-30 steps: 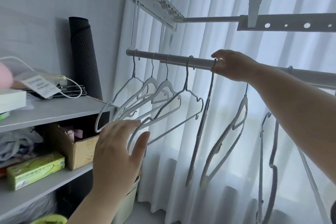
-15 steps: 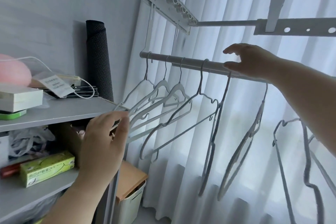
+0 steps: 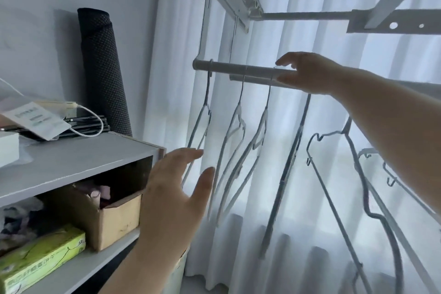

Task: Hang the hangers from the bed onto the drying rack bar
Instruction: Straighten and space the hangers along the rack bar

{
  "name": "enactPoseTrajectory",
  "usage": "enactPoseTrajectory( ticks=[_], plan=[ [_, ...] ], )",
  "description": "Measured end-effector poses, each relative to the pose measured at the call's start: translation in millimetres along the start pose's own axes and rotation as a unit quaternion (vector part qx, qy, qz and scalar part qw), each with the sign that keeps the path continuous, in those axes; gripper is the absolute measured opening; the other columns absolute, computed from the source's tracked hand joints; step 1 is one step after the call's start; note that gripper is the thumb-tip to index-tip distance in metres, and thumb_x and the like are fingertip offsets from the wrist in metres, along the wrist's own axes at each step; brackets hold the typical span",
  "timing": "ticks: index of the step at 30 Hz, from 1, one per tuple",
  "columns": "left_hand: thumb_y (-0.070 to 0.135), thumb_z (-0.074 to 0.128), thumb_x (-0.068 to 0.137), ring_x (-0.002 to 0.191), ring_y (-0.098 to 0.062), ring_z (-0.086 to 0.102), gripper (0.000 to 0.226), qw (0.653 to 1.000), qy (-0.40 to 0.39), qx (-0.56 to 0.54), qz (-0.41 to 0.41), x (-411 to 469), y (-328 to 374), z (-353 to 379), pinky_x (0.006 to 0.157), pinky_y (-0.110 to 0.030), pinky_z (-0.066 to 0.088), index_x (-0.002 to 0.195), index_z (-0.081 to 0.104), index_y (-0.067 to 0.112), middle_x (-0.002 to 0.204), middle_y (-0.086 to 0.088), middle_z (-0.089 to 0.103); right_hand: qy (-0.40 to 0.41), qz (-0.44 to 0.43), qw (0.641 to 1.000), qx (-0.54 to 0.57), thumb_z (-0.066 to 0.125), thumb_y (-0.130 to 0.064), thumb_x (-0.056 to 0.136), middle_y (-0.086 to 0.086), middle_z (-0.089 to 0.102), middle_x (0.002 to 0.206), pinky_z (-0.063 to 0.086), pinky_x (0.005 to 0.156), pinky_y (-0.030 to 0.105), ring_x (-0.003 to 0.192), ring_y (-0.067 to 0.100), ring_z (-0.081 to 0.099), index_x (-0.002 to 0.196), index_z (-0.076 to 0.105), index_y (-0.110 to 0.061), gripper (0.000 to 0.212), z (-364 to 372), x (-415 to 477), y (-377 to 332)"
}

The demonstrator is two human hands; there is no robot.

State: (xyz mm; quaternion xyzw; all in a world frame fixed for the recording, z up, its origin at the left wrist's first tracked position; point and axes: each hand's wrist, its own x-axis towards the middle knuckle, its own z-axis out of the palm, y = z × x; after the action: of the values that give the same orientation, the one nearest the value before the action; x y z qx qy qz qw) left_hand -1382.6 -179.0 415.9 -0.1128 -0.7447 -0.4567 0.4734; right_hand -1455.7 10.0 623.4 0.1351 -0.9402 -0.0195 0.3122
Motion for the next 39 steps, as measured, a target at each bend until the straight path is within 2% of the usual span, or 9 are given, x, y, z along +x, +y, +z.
enactPoseTrajectory(
  ticks=[2, 5, 10, 15, 19, 24, 29, 32, 39],
  plan=[
    [0.060, 0.035, 0.071, 0.108, -0.001, 0.044, 0.046, 1.000, -0.005, -0.007, -0.007, 3, -6, 1, 0.085, -0.003, 0.026, 0.105, 0.053, 0.034, 0.102, 0.033, 0.044, -0.006, 0.021, 1.000, -0.004, 0.045, -0.029, 0.094, 0.007, 0.045, 0.140, 0.035, 0.100, 0.033, 0.126, 0.027, 0.043, 0.135, 0.040, -0.017, 0.043, 4, 4, -3],
    [0.061, 0.035, 0.070, 0.108, -0.004, 0.045, 0.045, 1.000, -0.007, -0.020, -0.012, 7, -13, 0, 0.087, -0.013, 0.029, 0.104, 0.050, 0.036, 0.107, 0.024, 0.048, -0.011, 0.035, 0.999, -0.009, 0.044, -0.030, 0.094, 0.005, 0.045, 0.140, 0.036, 0.100, 0.035, 0.125, 0.026, 0.044, 0.136, 0.039, -0.018, 0.044, 7, 8, -4],
    [0.065, 0.035, 0.062, 0.089, 0.013, 0.048, 0.051, 0.997, -0.037, -0.042, -0.053, 13, -20, -5, 0.073, -0.008, 0.035, 0.106, 0.044, 0.041, 0.096, 0.037, 0.043, -0.017, 0.036, 0.999, -0.012, 0.043, -0.023, 0.094, 0.001, 0.042, 0.143, 0.032, 0.105, 0.033, 0.131, 0.022, 0.039, 0.136, 0.038, -0.018, 0.043, 4, 12, -8],
    [0.036, 0.056, 0.082, 0.077, 0.011, 0.052, 0.045, 0.991, -0.117, 0.010, -0.067, 15, -19, -11, 0.077, -0.026, 0.050, 0.125, 0.048, 0.029, 0.085, 0.034, 0.046, 0.013, 0.022, 1.000, -0.005, 0.042, -0.014, 0.094, 0.001, 0.045, 0.141, 0.030, 0.106, 0.030, 0.131, 0.019, 0.039, 0.135, 0.041, -0.017, 0.042, 0, 17, -26],
    [0.022, 0.052, 0.088, 0.069, 0.000, 0.055, 0.038, 0.987, -0.138, 0.059, -0.058, 14, -32, -18, 0.073, -0.020, 0.045, 0.126, 0.051, 0.024, 0.073, 0.031, 0.044, -0.005, -0.014, 1.000, -0.006, 0.040, -0.019, 0.096, 0.003, 0.043, 0.143, 0.030, 0.109, 0.032, 0.131, 0.021, 0.040, 0.137, 0.038, -0.016, 0.041, 8, 34, -55],
    [0.030, 0.048, 0.092, 0.078, -0.016, 0.067, 0.033, 0.989, -0.122, 0.066, -0.050, 18, -48, -29, 0.075, -0.027, 0.051, 0.122, 0.057, 0.018, 0.065, 0.023, 0.049, -0.016, -0.001, 1.000, -0.011, 0.041, -0.028, 0.096, 0.006, 0.045, 0.140, 0.037, 0.099, 0.031, 0.126, 0.025, 0.045, 0.139, 0.035, -0.017, 0.045, 30, 63, -91],
    [0.061, 0.023, 0.072, 0.072, -0.022, 0.070, 0.074, 0.994, -0.093, 0.044, -0.021, 22, -63, -32, 0.068, -0.042, 0.057, 0.117, 0.062, 0.017, 0.069, 0.008, 0.069, -0.027, 0.012, 1.000, 0.000, 0.037, -0.032, 0.095, 0.004, 0.050, 0.134, 0.039, 0.094, 0.032, 0.121, 0.025, 0.047, 0.136, 0.037, -0.018, 0.043, 40, 77, -106],
    [0.057, 0.028, 0.077, 0.070, -0.023, 0.070, 0.066, 0.995, -0.082, 0.056, -0.017, 22, -64, -31, 0.067, -0.044, 0.056, 0.119, 0.061, 0.018, 0.073, 0.002, 0.072, -0.024, 0.014, 1.000, 0.007, 0.037, -0.029, 0.095, 0.005, 0.052, 0.130, 0.038, 0.084, 0.029, 0.115, 0.025, 0.050, 0.132, 0.041, -0.018, 0.039, 41, 80, -107],
    [0.051, 0.030, 0.080, 0.064, -0.014, 0.067, 0.052, 0.993, -0.087, 0.068, -0.030, 30, -66, -37, 0.057, -0.037, 0.055, 0.104, 0.065, 0.020, 0.057, 0.030, 0.051, -0.017, 0.014, 1.000, 0.014, 0.036, -0.031, 0.094, 0.004, 0.055, 0.125, 0.037, 0.076, 0.027, 0.101, 0.024, 0.053, 0.130, 0.041, -0.019, 0.039, 43, 81, -104]
  ],
)
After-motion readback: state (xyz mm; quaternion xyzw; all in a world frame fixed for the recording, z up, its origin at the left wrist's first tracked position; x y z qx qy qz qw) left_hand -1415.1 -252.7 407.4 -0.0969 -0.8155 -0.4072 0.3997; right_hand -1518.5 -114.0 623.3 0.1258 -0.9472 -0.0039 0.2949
